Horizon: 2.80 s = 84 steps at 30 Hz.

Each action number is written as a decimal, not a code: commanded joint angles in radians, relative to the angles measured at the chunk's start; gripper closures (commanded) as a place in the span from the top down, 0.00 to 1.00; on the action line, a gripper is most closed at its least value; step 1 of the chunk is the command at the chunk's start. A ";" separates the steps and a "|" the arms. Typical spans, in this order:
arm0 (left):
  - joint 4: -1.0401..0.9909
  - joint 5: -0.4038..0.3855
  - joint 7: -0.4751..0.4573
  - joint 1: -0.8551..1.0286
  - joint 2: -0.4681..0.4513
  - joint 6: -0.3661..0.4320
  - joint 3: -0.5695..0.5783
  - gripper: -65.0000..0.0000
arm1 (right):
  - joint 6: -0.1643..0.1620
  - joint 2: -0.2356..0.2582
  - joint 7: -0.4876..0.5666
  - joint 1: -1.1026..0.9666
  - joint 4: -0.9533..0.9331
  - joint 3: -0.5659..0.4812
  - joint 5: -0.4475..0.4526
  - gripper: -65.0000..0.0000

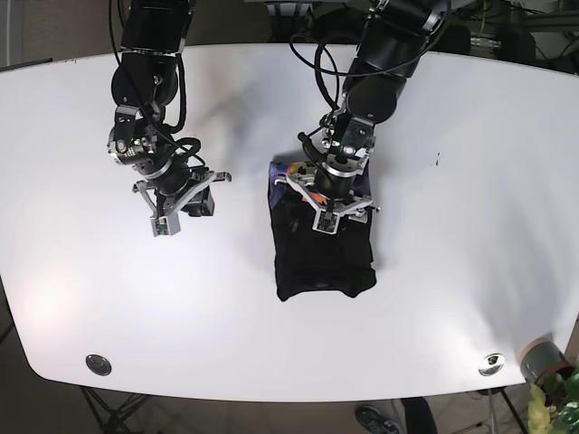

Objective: Fold the T-shirt properly

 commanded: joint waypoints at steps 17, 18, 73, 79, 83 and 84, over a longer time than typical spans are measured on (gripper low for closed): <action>0.061 0.012 0.300 0.085 -0.327 -0.447 -0.418 0.68 | 0.007 0.004 0.016 0.018 0.025 0.003 0.011 0.16; 0.061 0.012 0.318 0.085 -0.347 -0.475 -0.444 0.68 | 0.007 0.004 0.016 0.018 0.025 0.003 0.011 0.16; 0.127 -0.340 0.251 0.385 -0.827 -0.693 -0.869 0.68 | 0.004 0.004 0.013 -0.097 0.280 0.004 0.010 0.22; 0.282 -0.335 0.260 0.342 -0.740 -0.687 -0.865 0.68 | 0.007 0.001 -0.041 -0.091 0.285 -0.016 0.011 0.50; 0.372 -0.335 0.260 0.336 -0.663 -0.684 -0.860 0.68 | 0.003 0.007 -0.041 -0.072 0.278 -0.112 0.002 0.52; 0.397 -0.335 0.260 0.330 -0.634 -0.684 -0.859 0.68 | 0.001 0.014 -0.042 -0.057 0.266 -0.138 0.002 0.52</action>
